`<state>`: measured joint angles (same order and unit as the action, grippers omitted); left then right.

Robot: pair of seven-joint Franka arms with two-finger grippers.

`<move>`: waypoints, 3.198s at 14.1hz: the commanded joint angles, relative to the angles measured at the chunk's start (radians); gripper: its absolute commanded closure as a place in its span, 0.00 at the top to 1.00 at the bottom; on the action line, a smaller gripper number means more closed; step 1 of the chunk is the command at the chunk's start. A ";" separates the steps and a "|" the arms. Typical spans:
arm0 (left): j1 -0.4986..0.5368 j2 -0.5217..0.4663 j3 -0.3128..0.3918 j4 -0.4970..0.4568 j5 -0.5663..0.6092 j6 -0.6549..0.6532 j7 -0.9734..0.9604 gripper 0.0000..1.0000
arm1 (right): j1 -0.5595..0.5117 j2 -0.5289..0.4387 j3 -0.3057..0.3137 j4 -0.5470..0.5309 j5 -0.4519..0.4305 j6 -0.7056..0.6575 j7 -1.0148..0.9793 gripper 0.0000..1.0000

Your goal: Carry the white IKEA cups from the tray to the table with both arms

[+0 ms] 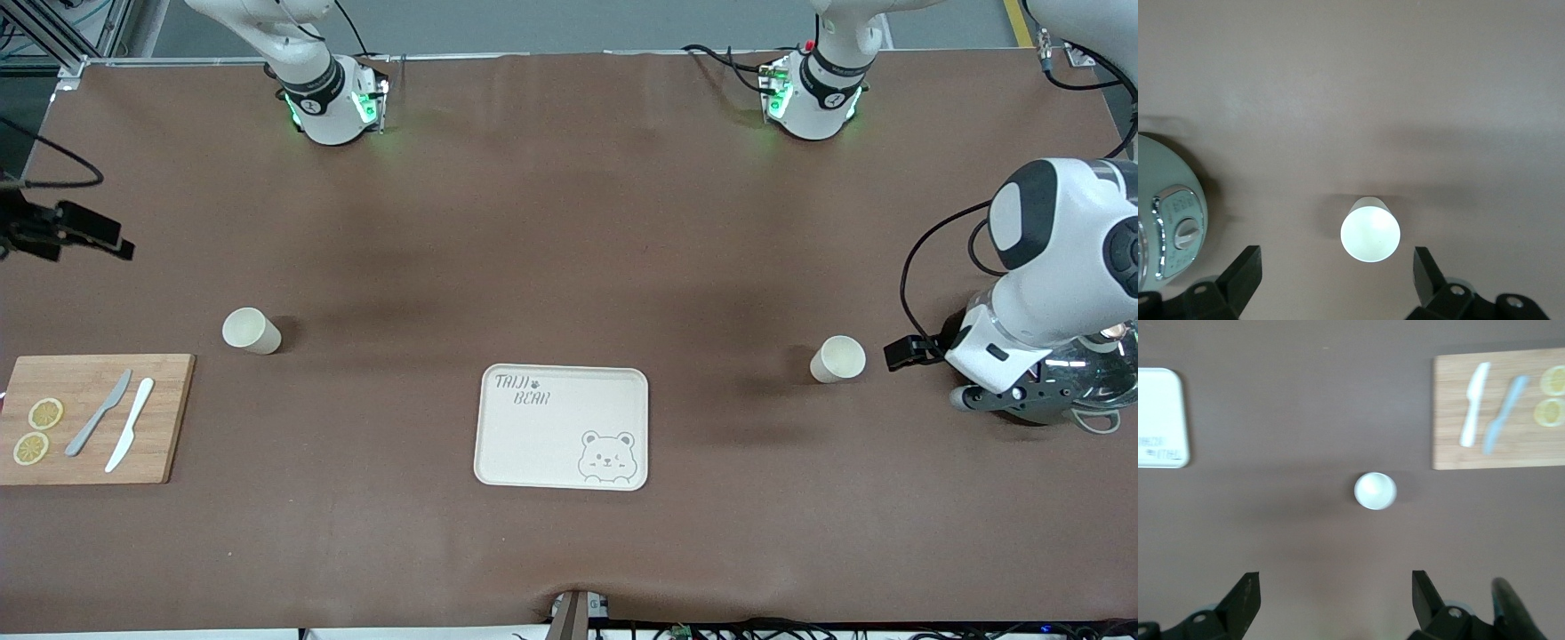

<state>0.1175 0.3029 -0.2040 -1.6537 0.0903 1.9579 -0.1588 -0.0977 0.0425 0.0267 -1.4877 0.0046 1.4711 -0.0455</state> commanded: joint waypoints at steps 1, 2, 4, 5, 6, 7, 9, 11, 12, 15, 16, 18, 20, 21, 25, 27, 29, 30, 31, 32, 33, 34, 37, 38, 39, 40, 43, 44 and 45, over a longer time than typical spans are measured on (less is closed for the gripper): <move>0.005 -0.007 -0.012 0.078 -0.017 -0.086 -0.001 1.00 | 0.016 -0.049 -0.007 -0.054 -0.060 0.012 0.021 1.00; 0.004 -0.005 -0.012 0.101 -0.017 -0.109 -0.001 1.00 | 0.013 -0.058 -0.008 -0.069 -0.055 0.023 0.016 1.00; 0.004 -0.008 -0.015 0.144 -0.015 -0.151 -0.001 1.00 | 0.013 -0.059 -0.007 -0.071 -0.017 0.034 -0.049 1.00; 0.005 -0.010 -0.029 0.166 -0.012 -0.169 -0.002 1.00 | 0.013 -0.056 -0.007 -0.069 0.007 0.038 -0.083 1.00; 0.005 -0.014 -0.038 0.181 -0.001 -0.180 -0.002 1.00 | 0.015 -0.055 -0.007 -0.069 0.023 0.063 -0.092 1.00; 0.007 -0.031 -0.041 0.186 0.000 -0.180 0.001 1.00 | 0.015 -0.053 -0.005 -0.074 0.026 0.073 -0.093 1.00; 0.011 -0.045 -0.041 0.189 -0.001 -0.180 0.007 1.00 | 0.032 -0.059 -0.002 -0.078 0.031 0.092 -0.094 1.00; 0.014 -0.057 -0.038 0.196 -0.001 -0.180 0.010 1.00 | 0.030 -0.062 -0.004 -0.080 0.031 0.080 -0.093 1.00; 0.014 -0.060 -0.037 0.196 -0.003 -0.180 0.010 1.00 | 0.030 -0.072 -0.004 -0.089 0.029 0.077 -0.088 1.00; 0.016 -0.085 -0.037 0.195 -0.011 -0.180 0.007 1.00 | 0.026 -0.081 -0.005 -0.094 0.009 0.078 -0.082 1.00; 0.016 -0.093 -0.038 0.195 -0.006 -0.183 0.008 1.00 | 0.023 -0.084 -0.008 -0.104 0.009 0.081 -0.082 1.00; 0.018 -0.122 -0.032 0.195 -0.001 -0.200 0.012 1.00 | 0.027 -0.084 -0.007 -0.089 -0.018 0.078 -0.083 1.00; 0.019 -0.128 -0.029 0.196 -0.001 -0.206 0.013 1.00 | 0.021 -0.084 -0.007 -0.082 -0.041 0.069 -0.080 1.00; 0.019 -0.131 -0.028 0.196 -0.003 -0.232 0.013 1.00 | 0.023 -0.093 -0.007 -0.088 -0.041 0.061 -0.082 1.00; 0.030 -0.203 -0.018 0.199 -0.001 -0.273 0.013 1.00 | 0.027 -0.113 -0.004 -0.091 -0.031 0.044 -0.080 1.00; 0.033 -0.217 -0.023 0.201 -0.003 -0.348 0.060 1.00 | 0.018 -0.113 -0.008 -0.091 0.012 0.046 -0.085 1.00; 0.033 -0.228 -0.022 0.209 -0.004 -0.393 0.068 1.00 | 0.006 -0.113 -0.008 -0.092 0.012 0.046 -0.089 1.00; 0.034 -0.254 -0.020 0.209 -0.012 -0.404 0.071 1.00 | 0.003 -0.113 -0.008 -0.092 0.012 0.044 -0.091 1.00; 0.047 -0.263 -0.022 0.209 -0.015 -0.407 0.071 1.00 | 0.003 -0.113 -0.008 -0.091 0.012 0.046 -0.093 1.00; 0.053 -0.275 -0.025 0.206 -0.020 -0.409 0.074 1.00 | 0.003 -0.113 -0.008 -0.091 0.011 0.046 -0.093 1.00; 0.053 -0.284 -0.026 0.200 -0.030 -0.410 0.076 1.00 | 0.003 -0.113 -0.008 -0.091 0.005 0.048 -0.094 1.00; 0.044 -0.289 -0.022 0.192 -0.052 -0.410 0.074 1.00 | 0.003 -0.113 -0.008 -0.092 0.003 0.046 -0.094 1.00; -0.017 -0.366 0.038 0.085 -0.063 -0.399 0.074 1.00 | 0.001 -0.113 -0.010 -0.092 0.005 0.043 -0.093 1.00; -0.039 -0.393 0.050 0.043 -0.063 -0.383 0.073 1.00 | 0.003 -0.113 -0.010 -0.092 0.005 0.043 -0.093 1.00; -0.042 -0.415 0.052 0.011 -0.063 -0.363 0.073 1.00 | 0.003 -0.113 -0.008 -0.092 0.005 0.041 -0.093 1.00; -0.044 -0.438 0.054 -0.018 -0.063 -0.340 0.073 1.00 | 0.003 -0.113 -0.008 -0.092 0.005 0.043 -0.093 1.00; -0.047 -0.469 0.057 -0.061 -0.064 -0.315 0.071 1.00 | 0.003 -0.113 -0.008 -0.091 0.003 0.043 -0.093 1.00; -0.047 -0.470 0.060 -0.061 -0.066 -0.315 0.073 1.00 | 0.003 -0.113 -0.008 -0.091 0.003 0.043 -0.093 1.00; -0.048 -0.475 0.060 -0.064 -0.078 -0.318 0.073 1.00 | 0.003 -0.113 -0.008 -0.091 0.003 0.043 -0.094 1.00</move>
<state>0.0786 -0.1373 -0.1617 -1.6814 0.0441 1.6198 -0.1014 -0.0842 -0.0451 0.0137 -1.5575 -0.0032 1.5140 -0.1276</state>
